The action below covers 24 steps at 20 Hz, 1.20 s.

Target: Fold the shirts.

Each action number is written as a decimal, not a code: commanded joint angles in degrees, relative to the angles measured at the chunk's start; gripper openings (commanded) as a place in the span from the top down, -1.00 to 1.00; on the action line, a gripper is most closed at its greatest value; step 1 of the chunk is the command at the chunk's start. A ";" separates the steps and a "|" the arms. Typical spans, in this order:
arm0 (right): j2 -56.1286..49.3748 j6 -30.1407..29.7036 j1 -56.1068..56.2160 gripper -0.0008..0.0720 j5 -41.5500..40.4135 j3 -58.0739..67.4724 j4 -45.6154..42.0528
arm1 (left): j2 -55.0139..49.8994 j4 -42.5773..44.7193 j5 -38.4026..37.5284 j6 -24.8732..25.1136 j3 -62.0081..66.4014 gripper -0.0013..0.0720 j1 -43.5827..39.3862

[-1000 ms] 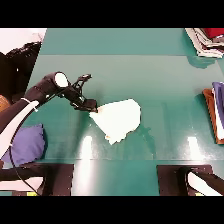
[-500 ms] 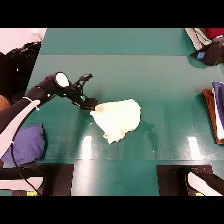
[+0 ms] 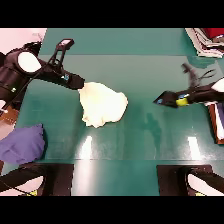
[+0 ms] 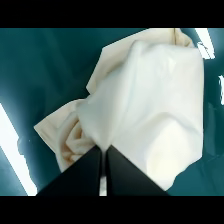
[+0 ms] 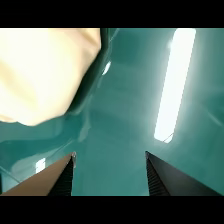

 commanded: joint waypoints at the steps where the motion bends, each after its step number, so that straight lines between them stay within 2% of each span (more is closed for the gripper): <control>1: -7.89 -2.29 8.52 -0.41 -8.92 -4.81 9.20 | 1.40 0.66 -1.16 0.02 0.70 0.89 0.22; 3: -13.68 -4.07 13.40 -0.41 -13.03 -2.12 13.55 | 1.40 0.68 -1.70 0.02 0.70 0.89 0.22; 8: -25.92 -3.85 19.54 -0.40 -16.02 9.79 14.73 | 1.40 0.68 -3.96 0.04 0.70 0.89 0.22; 9: -28.15 -3.56 19.71 -0.36 -15.98 11.93 14.78 | 1.40 0.68 -3.96 0.04 0.70 0.89 0.22; 10: -30.16 -2.89 19.71 -0.22 -15.32 13.97 14.80 | 1.40 0.68 -4.13 0.04 0.70 0.89 0.22; 11: -31.67 -2.82 19.71 -0.19 -14.78 15.63 14.84 | 1.40 0.68 -4.39 0.04 0.70 0.89 0.22; 12: -32.83 -2.86 19.71 0.08 -14.62 17.20 14.78 | 1.40 0.68 -4.46 0.07 0.70 0.89 0.22; 13: -33.44 -2.86 19.71 0.63 -14.71 18.56 14.73 | 1.40 0.68 -4.46 0.07 0.70 0.89 0.22; 14: -33.68 -2.93 19.69 0.93 -14.91 19.89 14.38 | 1.40 0.68 -4.50 0.09 0.70 0.89 0.22; 18: -29.79 -3.21 18.73 0.94 -13.49 27.10 6.80 | 2.19 2.34 -4.79 0.07 4.07 0.90 0.22; 24: -10.12 -2.34 13.11 0.94 -10.05 41.53 -6.16 | 11.08 1.49 -4.72 0.07 22.84 0.90 0.22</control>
